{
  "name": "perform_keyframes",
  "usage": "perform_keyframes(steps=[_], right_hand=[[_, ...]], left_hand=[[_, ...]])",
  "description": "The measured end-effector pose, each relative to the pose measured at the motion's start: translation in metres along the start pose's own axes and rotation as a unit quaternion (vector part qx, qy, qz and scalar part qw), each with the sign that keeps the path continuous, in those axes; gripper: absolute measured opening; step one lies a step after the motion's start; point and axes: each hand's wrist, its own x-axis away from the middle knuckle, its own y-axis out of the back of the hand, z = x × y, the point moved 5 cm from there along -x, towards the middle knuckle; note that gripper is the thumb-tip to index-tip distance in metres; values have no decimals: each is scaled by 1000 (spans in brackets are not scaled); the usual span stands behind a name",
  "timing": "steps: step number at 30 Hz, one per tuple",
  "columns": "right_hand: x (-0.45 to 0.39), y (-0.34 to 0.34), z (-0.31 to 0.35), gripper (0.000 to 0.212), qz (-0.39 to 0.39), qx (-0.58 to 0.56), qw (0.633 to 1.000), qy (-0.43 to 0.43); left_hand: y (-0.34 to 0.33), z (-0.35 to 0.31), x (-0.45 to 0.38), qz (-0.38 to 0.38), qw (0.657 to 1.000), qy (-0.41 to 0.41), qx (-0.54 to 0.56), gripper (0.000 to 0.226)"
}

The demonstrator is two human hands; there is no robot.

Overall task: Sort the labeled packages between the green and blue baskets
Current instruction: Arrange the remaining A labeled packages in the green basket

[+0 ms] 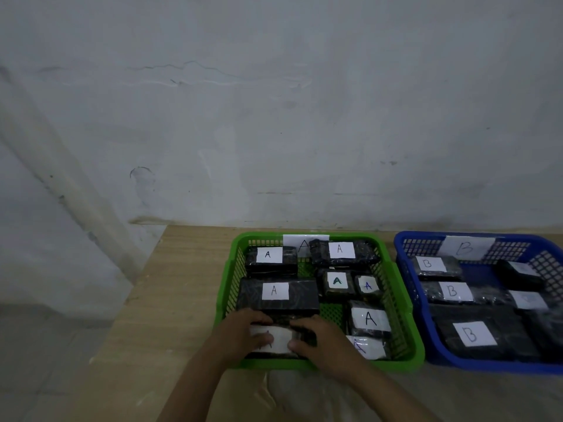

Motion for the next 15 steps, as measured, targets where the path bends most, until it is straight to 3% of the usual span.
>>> perform_keyframes(steps=[4, 8, 10, 15], right_hand=[[1, -1, 1, 54, 30, 2, 1000, -10], [-1, -1, 1, 50, 29, -10, 999, -23], [-2, 2, 1, 45, 5, -44, 999, -26], [-16, 23, 9, 29, -117, -133, 984, -22]], left_hand=[[-1, -2, 2, -25, 1000, 10, 2, 37], [-2, 1, 7, -38, 999, 36, 7, 38], [3, 1, 9, -65, 997, 23, 24, 33], [34, -9, 4, -219, 973, 10, 66, 28]])
